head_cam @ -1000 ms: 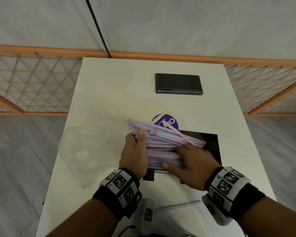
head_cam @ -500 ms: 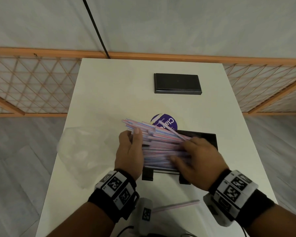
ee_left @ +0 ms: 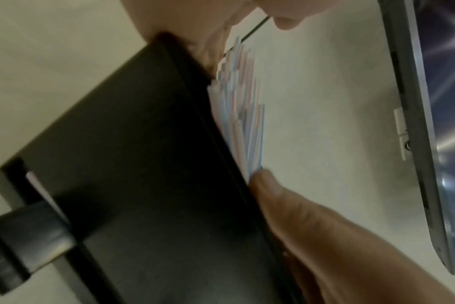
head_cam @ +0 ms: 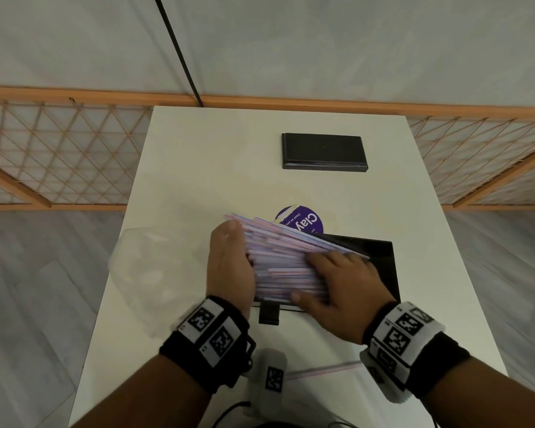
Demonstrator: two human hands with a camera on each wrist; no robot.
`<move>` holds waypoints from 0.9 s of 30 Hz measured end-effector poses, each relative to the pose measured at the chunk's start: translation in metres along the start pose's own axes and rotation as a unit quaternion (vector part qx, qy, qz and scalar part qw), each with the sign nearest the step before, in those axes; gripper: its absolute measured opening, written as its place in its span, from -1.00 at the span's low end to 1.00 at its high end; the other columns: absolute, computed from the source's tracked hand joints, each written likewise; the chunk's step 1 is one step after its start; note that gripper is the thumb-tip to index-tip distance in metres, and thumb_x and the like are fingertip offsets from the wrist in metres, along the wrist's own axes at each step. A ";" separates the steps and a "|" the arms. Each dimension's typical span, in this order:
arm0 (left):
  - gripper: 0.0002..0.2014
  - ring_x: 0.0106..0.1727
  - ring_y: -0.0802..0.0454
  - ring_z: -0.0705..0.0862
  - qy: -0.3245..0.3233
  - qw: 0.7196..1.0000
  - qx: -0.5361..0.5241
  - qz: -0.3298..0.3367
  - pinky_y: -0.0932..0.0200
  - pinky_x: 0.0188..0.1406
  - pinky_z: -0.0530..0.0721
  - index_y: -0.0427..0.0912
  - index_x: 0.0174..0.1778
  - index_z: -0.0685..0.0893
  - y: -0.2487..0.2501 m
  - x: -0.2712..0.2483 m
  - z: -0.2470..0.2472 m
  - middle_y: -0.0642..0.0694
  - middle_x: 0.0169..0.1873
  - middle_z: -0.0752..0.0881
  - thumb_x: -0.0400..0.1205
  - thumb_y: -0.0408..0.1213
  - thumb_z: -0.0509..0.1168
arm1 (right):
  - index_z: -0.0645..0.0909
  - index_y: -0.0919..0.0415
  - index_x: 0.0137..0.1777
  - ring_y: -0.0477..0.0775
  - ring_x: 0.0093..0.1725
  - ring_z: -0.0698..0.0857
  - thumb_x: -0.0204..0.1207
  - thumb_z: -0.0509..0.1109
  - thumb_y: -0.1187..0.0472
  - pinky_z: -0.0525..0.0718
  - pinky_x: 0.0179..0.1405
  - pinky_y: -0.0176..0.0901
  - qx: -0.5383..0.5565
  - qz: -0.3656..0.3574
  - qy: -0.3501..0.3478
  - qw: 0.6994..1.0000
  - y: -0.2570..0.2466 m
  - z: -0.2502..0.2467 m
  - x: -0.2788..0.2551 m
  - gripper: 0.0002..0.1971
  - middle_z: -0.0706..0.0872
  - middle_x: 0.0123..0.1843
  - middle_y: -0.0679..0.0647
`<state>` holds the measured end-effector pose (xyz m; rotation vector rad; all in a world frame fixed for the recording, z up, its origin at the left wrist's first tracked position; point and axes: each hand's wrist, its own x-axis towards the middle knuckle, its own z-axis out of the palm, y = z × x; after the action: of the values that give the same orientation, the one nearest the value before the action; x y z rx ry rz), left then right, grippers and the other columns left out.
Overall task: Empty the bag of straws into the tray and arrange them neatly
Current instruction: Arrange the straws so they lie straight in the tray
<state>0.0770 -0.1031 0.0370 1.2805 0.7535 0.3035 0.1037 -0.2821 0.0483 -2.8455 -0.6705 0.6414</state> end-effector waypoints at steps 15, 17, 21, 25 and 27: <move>-0.48 0.13 -0.19 0.68 -0.011 0.981 0.194 -0.013 -0.10 0.24 0.61 -0.13 0.34 0.47 0.003 -0.010 0.009 0.02 -0.02 0.67 0.77 0.25 0.02 | 0.50 -0.06 0.35 0.21 0.41 0.52 0.19 -0.33 -0.76 0.33 0.46 0.35 -0.076 0.056 -0.035 0.995 -0.006 0.003 0.010 0.06 0.56 0.36 0.01; -0.37 0.15 -0.20 0.68 -0.011 0.981 0.191 -0.035 -0.19 0.32 0.62 -0.09 0.26 0.51 0.004 -0.008 0.010 0.05 -0.04 0.66 0.64 0.38 -0.04 | 0.45 -0.04 0.33 0.18 0.39 0.56 0.26 -0.28 -0.72 0.37 0.44 0.26 -0.052 0.038 -0.038 0.997 -0.010 0.006 0.009 -0.03 0.61 0.37 -0.02; -0.38 0.08 -0.10 0.70 -0.001 0.986 0.160 -0.051 -0.27 0.32 0.65 -0.06 0.20 0.53 0.006 -0.006 0.009 0.07 -0.04 0.67 0.57 0.39 -0.04 | 0.47 -0.07 0.29 0.17 0.31 0.58 0.36 -0.23 -0.63 0.43 0.36 0.20 -0.057 0.034 -0.016 0.998 -0.010 0.004 0.007 -0.16 0.63 0.28 -0.05; -0.54 0.02 0.08 0.70 0.003 0.989 0.133 -0.064 -0.19 0.28 0.70 -0.11 0.33 0.50 0.004 -0.003 0.004 0.10 -0.02 0.68 0.79 0.19 0.05 | 0.57 -0.04 0.15 0.13 0.12 0.60 0.41 -0.08 -0.53 0.55 0.20 0.10 0.000 0.011 0.060 0.998 0.005 -0.001 0.004 -0.31 0.61 0.06 -0.07; -0.54 0.01 0.07 0.70 -0.004 0.988 0.140 -0.060 -0.19 0.27 0.70 -0.11 0.30 0.50 0.003 -0.004 0.004 0.08 -0.04 0.68 0.77 0.22 0.05 | 0.53 -0.06 0.27 0.12 0.22 0.60 0.42 -0.05 -0.52 0.55 0.28 0.09 0.027 -0.005 0.039 0.999 0.003 0.003 0.005 -0.30 0.63 0.19 -0.08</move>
<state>0.0779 -0.1076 0.0417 1.4917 0.8839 0.0961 0.1078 -0.2824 0.0425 -2.7990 -0.6436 0.5351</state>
